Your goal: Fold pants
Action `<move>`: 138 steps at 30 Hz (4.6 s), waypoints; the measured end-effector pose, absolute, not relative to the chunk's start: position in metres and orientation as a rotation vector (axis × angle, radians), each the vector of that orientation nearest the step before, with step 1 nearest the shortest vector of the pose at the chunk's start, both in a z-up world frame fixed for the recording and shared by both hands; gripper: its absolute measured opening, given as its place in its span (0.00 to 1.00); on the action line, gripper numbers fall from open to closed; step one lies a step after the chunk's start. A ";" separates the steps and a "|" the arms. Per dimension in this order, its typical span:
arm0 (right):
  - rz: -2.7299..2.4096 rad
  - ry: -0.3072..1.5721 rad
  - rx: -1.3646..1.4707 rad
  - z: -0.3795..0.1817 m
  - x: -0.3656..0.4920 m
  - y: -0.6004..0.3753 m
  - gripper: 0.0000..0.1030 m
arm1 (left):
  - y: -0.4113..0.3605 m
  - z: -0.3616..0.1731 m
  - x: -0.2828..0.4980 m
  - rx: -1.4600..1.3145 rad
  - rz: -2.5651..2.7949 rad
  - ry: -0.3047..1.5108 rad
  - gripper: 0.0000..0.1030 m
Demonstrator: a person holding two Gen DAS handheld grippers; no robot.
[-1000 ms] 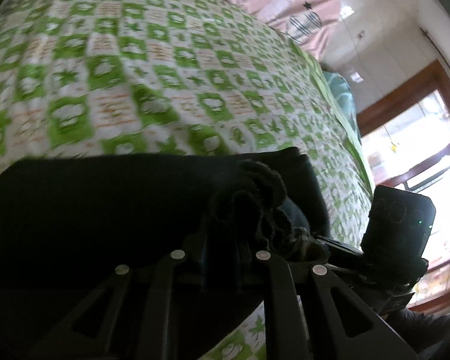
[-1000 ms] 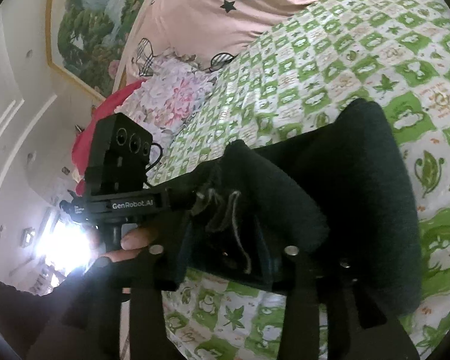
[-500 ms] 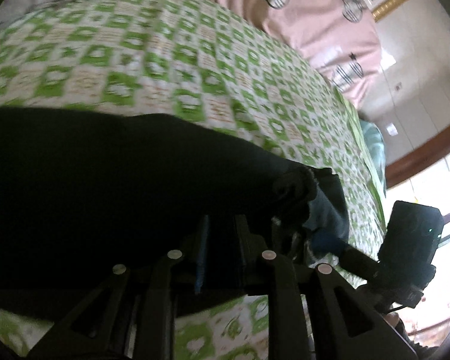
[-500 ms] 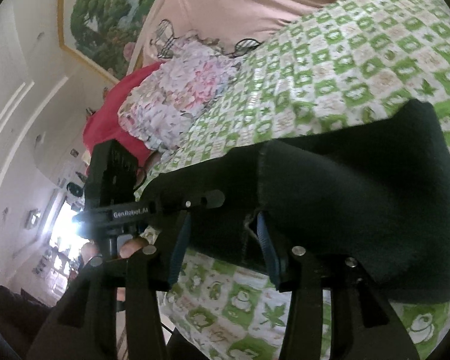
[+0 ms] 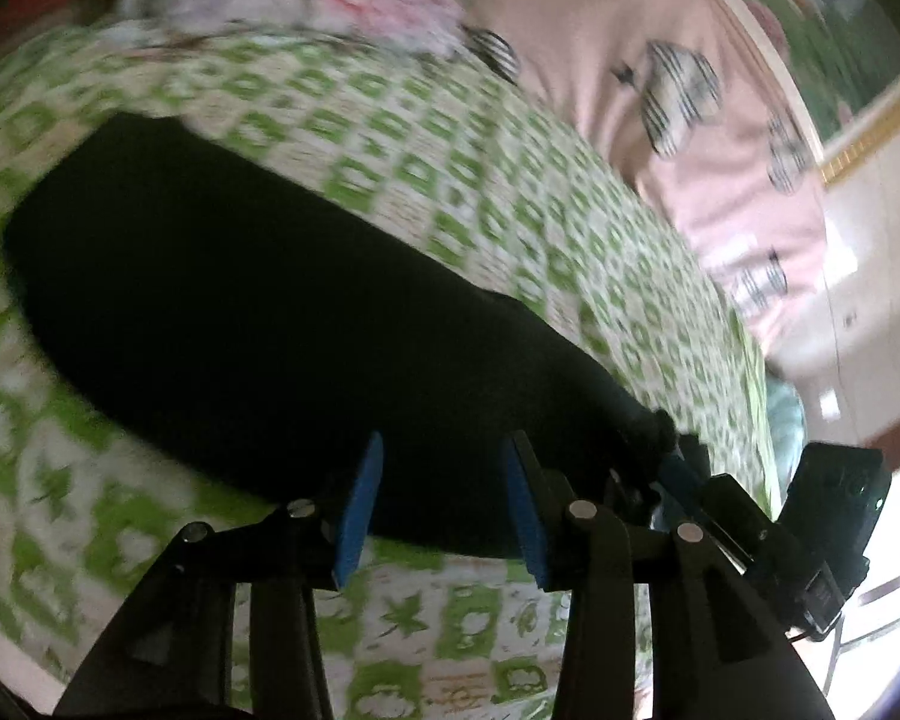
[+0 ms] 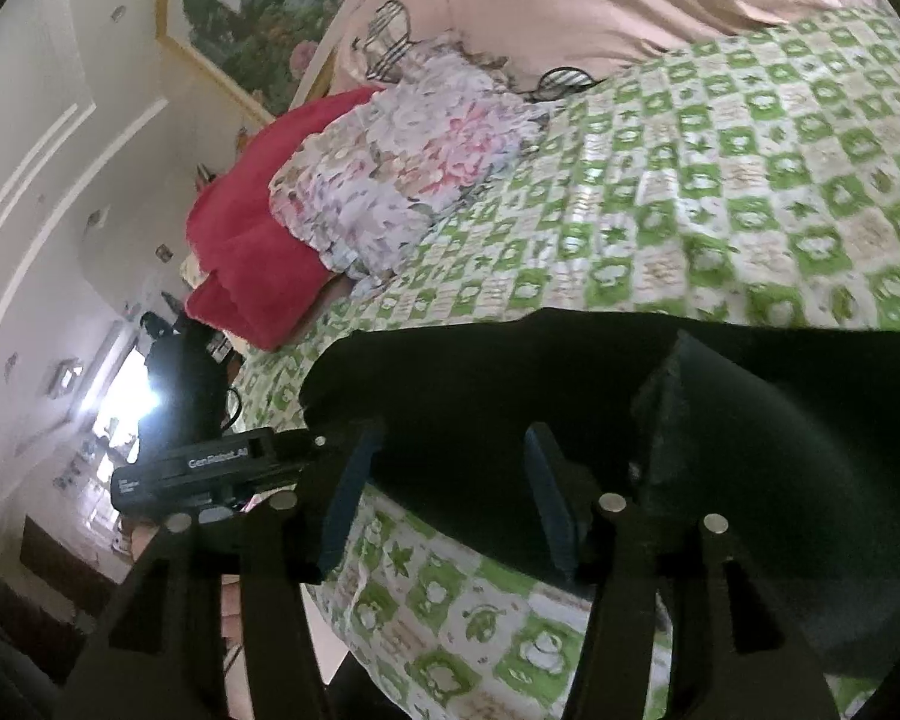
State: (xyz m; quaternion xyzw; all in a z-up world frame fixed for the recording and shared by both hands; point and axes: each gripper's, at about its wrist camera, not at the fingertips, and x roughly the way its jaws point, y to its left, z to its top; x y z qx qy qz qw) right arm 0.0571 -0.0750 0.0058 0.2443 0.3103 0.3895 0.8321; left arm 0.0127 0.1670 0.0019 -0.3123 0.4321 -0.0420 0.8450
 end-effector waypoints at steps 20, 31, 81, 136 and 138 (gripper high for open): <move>0.948 0.687 0.272 0.038 0.096 0.013 0.55 | 0.256 -0.014 -0.052 -0.781 0.250 0.861 0.56; 1.028 0.722 0.105 0.053 0.147 0.078 0.55 | 0.276 -0.033 -0.031 -0.840 0.264 0.900 0.57; 1.246 0.669 0.048 0.112 0.176 0.082 0.20 | 0.213 0.070 0.003 -0.655 0.112 0.639 0.20; 0.783 0.616 0.573 -0.016 0.108 -0.228 0.27 | -0.101 0.045 0.052 -0.139 -0.374 0.874 0.33; 0.741 0.609 0.582 -0.018 0.101 -0.237 0.27 | -0.101 0.042 0.051 -0.154 -0.399 0.882 0.36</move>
